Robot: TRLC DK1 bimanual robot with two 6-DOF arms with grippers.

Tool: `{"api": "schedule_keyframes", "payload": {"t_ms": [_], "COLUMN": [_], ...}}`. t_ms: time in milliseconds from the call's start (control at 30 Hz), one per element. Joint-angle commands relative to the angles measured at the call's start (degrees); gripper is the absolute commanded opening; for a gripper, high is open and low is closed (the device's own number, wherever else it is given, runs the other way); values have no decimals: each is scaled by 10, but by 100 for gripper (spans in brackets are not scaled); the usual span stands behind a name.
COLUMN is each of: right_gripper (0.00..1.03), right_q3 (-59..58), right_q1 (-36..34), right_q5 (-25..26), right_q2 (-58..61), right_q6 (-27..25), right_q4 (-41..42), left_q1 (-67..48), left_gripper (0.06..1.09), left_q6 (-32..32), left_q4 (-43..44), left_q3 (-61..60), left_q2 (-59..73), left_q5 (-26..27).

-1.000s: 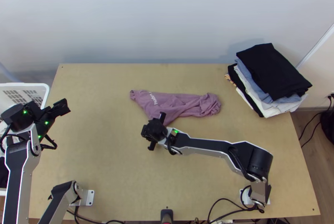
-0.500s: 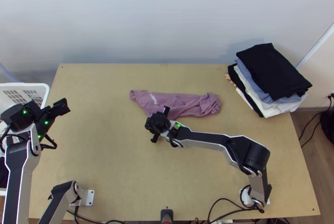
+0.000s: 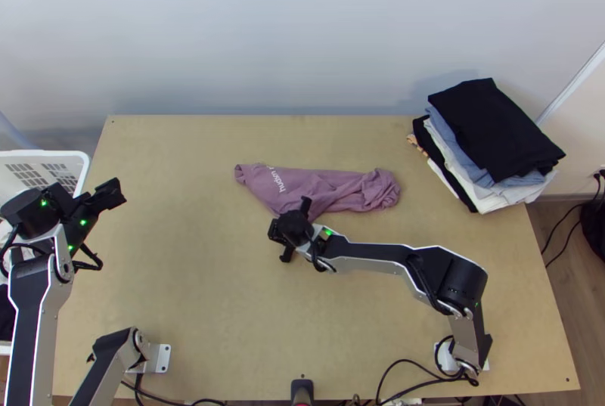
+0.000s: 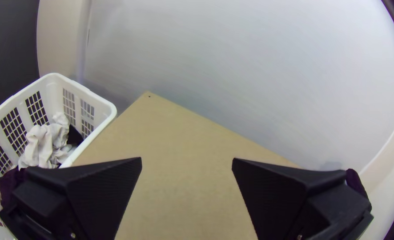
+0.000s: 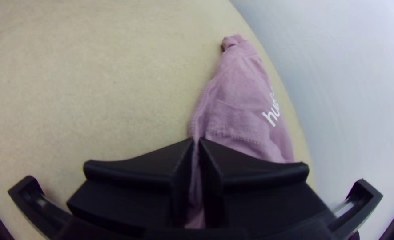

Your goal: Fold the t-shirt

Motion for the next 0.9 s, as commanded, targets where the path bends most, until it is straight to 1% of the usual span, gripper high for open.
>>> {"api": "schedule_keyframes", "payload": {"t_ms": [0, 67, 167, 367, 667, 867], "right_gripper": [3, 3, 3, 3, 3, 3], "right_q3": [-19, -16, 1, 78, 180, 306], "right_q1": [1, 2, 3, 3, -9, -23], "right_q5": [10, 10, 15, 39, 60, 64], "right_q2": [-4, -22, -60, -148, -224, -231], "right_q6": [-10, -5, 19, 51, 45, 20], "right_q4": [0, 1, -1, -34, -68, -72], "left_q1": [4, 4, 4, -8, -45, -66], "left_gripper": [104, 104, 104, 104, 104, 104], "left_q6": [-6, -6, -6, -13, -29, -28], "left_q4": [11, 11, 11, 10, 11, 11], "left_q3": [-8, -8, -5, -3, 3, 6], "left_q2": [0, 0, 0, -2, -4, -3], "left_q5": [3, 3, 4, 4, 1, -2]}}
